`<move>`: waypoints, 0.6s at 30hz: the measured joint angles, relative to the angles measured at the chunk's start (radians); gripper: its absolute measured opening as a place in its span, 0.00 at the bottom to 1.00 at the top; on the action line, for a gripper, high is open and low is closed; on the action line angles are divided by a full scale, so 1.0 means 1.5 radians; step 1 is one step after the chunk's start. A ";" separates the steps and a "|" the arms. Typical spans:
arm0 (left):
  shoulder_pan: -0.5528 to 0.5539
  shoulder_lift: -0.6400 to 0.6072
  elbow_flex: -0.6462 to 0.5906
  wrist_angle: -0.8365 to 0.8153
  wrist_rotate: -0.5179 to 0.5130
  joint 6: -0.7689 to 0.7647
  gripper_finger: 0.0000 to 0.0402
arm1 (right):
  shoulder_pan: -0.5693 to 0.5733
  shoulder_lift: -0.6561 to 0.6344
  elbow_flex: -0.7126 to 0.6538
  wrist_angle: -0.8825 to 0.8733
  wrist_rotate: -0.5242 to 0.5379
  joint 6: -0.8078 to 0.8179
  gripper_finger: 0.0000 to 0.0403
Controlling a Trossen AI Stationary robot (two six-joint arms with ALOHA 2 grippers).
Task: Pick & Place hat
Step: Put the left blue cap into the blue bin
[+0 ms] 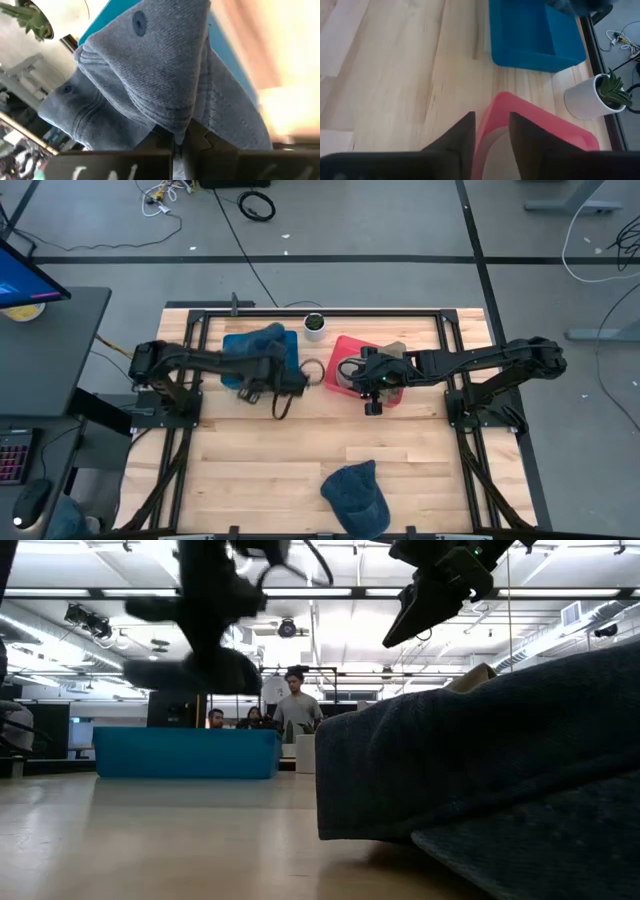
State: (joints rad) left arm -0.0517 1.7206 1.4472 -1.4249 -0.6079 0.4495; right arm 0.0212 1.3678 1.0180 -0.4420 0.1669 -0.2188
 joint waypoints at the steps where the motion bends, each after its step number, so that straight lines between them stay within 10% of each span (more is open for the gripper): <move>1: 0.021 0.000 -0.007 0.021 0.000 0.034 0.02 | 0.000 0.000 0.000 -0.002 0.000 0.000 0.32; 9: 0.140 0.000 -0.122 0.188 0.028 0.249 0.02 | 0.000 0.000 0.000 -0.071 0.000 0.062 0.40; 18: 0.192 0.000 -0.227 0.290 0.129 0.246 0.04 | 0.000 0.000 0.000 -0.086 0.000 0.090 0.37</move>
State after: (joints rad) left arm 0.2357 1.7206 1.1069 -0.9905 -0.4144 0.8185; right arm 0.0212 1.3674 1.0180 -0.5705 0.1669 -0.0845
